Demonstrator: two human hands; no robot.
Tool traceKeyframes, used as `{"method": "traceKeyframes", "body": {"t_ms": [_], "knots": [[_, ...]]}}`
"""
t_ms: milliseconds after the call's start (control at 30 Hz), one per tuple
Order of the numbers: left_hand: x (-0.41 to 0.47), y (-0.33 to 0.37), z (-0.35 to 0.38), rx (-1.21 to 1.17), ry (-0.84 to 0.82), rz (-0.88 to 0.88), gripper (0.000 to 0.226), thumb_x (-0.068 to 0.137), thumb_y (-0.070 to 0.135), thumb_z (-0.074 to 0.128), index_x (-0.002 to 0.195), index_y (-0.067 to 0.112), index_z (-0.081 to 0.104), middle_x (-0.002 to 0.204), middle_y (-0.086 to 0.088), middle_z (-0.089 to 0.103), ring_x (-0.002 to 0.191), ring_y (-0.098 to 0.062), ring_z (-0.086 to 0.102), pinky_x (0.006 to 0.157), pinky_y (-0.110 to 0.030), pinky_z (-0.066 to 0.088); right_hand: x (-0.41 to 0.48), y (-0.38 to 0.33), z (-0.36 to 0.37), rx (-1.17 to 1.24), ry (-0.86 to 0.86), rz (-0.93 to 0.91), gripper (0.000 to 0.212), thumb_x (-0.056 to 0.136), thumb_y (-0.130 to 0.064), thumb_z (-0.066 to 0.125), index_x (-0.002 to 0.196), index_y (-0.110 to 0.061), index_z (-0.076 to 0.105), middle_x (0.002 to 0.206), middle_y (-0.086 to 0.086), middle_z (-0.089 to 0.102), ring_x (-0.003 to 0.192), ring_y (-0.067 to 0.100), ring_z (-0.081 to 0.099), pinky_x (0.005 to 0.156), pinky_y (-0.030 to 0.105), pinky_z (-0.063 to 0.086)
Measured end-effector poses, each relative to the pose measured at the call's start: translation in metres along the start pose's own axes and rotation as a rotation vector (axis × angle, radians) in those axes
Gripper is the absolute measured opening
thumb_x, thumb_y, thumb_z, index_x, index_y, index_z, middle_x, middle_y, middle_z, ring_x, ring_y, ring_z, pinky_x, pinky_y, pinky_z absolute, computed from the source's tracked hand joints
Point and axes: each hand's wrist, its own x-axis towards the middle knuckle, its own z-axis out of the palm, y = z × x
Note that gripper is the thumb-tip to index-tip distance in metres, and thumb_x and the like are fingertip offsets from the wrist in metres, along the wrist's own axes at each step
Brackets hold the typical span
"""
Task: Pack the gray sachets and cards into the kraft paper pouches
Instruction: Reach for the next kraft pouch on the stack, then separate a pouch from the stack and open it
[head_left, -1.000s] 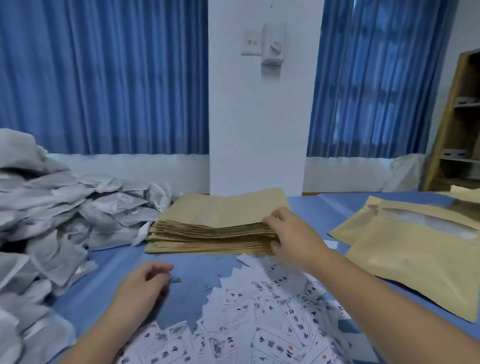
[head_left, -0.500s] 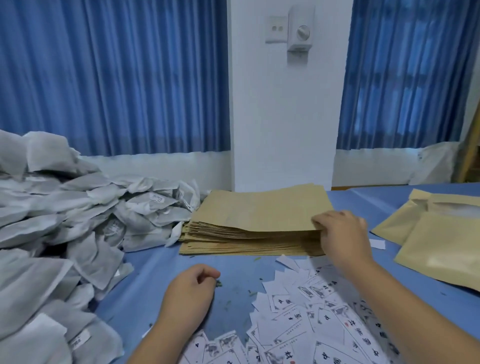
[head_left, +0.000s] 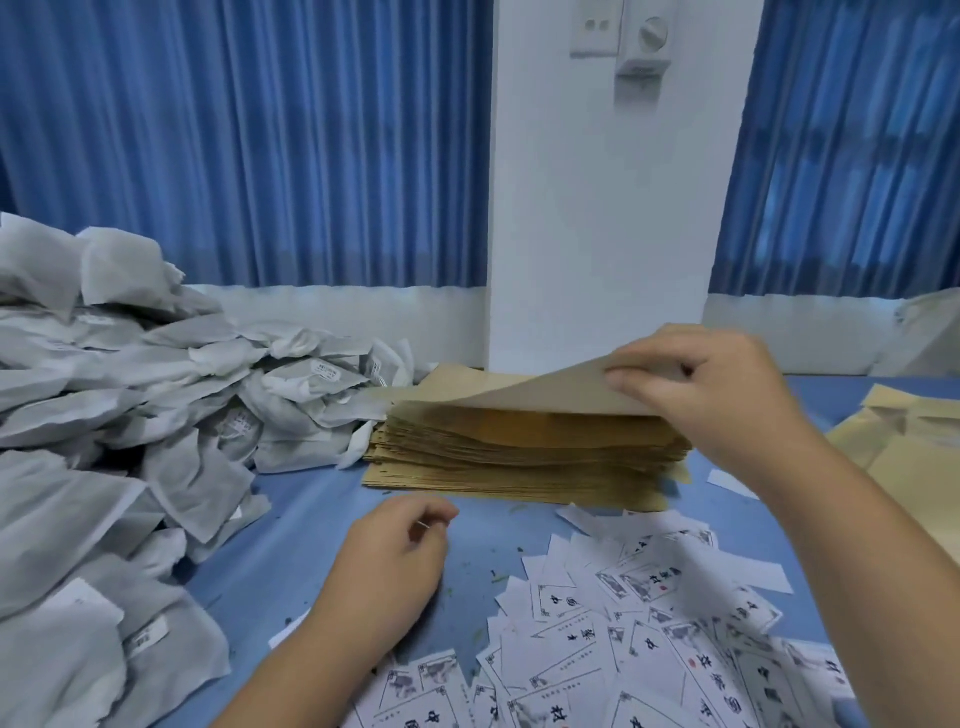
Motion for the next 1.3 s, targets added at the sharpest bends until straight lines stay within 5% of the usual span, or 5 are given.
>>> {"method": "traceKeyframes", "body": {"t_ms": [267, 400, 733, 1000, 1300], "knots": [[-0.016, 0.049, 0.001, -1.186, -0.355, -0.299, 0.040, 0.082, 0.036, 0.056, 0.105, 0.004, 0.067, 0.096, -0.017, 0.072, 0.077, -0.035, 0.072, 0.060, -0.041, 0.059, -0.019, -0.061, 0.052, -0.401, -0.583, -0.265, 0.016, 0.083, -0.039, 0.063, 0.090, -0.029, 0.074, 0.073, -0.006, 0.051, 0.076, 0.015, 0.054, 0.070, 0.035, 0.048], [-0.017, 0.044, -0.001, -1.098, -0.257, -0.313, 0.023, 0.089, -0.004, 0.042, 0.101, 0.003, 0.060, 0.069, -0.014, 0.067, 0.052, -0.019, 0.065, 0.048, -0.035, 0.056, -0.029, -0.080, 0.066, -0.374, -0.750, -0.234, 0.018, 0.080, -0.036, 0.067, 0.095, -0.027, 0.071, 0.085, -0.004, 0.058, 0.082, 0.018, 0.057, 0.071, 0.039, 0.051], [-0.005, 0.023, -0.041, -1.228, -0.298, -0.544, 0.025, 0.077, 0.019, 0.057, 0.095, 0.001, 0.060, 0.061, -0.016, 0.065, 0.042, -0.025, 0.063, 0.033, -0.028, 0.050, -0.027, -0.067, 0.043, -0.502, -0.901, -0.044, 0.048, 0.086, -0.014, 0.054, 0.125, -0.042, 0.055, 0.093, -0.011, 0.038, 0.075, 0.006, 0.039, 0.054, 0.016, 0.029], [0.001, 0.018, -0.036, -1.468, -0.674, -0.293, 0.083, 0.077, 0.080, 0.047, 0.137, 0.022, 0.051, 0.142, -0.022, 0.049, 0.126, -0.050, 0.047, 0.091, -0.060, 0.048, -0.025, -0.073, 0.055, -0.574, -0.735, -0.122, 0.022, 0.080, -0.010, 0.051, 0.062, -0.018, 0.042, 0.079, 0.004, 0.051, 0.075, 0.025, 0.053, 0.056, 0.031, 0.037], [-0.017, 0.041, -0.005, -1.003, -0.386, -0.307, 0.016, 0.095, 0.014, 0.052, 0.102, 0.000, 0.053, 0.095, -0.025, 0.070, 0.079, -0.043, 0.070, 0.074, -0.051, 0.059, -0.032, -0.059, 0.067, -0.558, -0.682, -0.059, 0.022, 0.080, -0.023, 0.052, 0.061, -0.017, 0.043, 0.071, 0.003, 0.049, 0.067, 0.026, 0.051, 0.047, 0.028, 0.029]]}}
